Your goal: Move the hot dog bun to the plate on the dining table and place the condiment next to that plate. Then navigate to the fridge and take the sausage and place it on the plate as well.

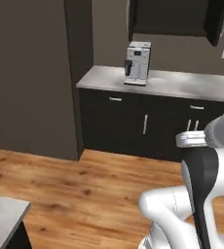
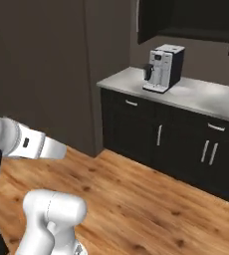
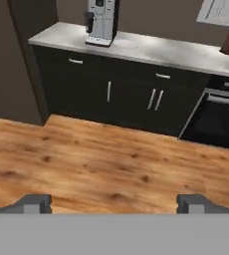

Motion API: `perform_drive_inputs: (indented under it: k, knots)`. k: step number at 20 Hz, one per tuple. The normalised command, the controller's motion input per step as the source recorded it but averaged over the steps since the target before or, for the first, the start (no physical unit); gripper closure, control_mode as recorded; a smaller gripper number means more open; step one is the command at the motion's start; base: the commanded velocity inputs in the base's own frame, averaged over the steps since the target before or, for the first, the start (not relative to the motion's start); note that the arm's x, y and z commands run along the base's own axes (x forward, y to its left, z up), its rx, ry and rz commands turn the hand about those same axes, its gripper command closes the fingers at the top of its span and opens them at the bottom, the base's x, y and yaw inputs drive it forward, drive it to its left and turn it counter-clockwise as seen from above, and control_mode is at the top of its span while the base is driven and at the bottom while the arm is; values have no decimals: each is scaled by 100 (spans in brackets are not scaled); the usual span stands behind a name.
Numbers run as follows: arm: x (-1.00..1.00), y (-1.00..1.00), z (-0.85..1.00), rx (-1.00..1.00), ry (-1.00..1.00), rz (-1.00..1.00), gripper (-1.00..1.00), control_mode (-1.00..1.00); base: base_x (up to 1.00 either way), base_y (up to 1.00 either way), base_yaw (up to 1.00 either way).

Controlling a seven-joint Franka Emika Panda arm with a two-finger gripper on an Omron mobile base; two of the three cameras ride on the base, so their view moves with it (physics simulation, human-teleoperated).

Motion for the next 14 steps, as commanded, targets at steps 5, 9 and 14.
perform_drive_inputs:
  k: [5,9,14]
  knots:
    - [0,0,0,0,0,0,-100,100,-2,0,-88]
    - [0,0,0,0,0,0,-100,100,0,0,-91]
    - [0,0,0,0,0,0,-100,100,0,1,-93]
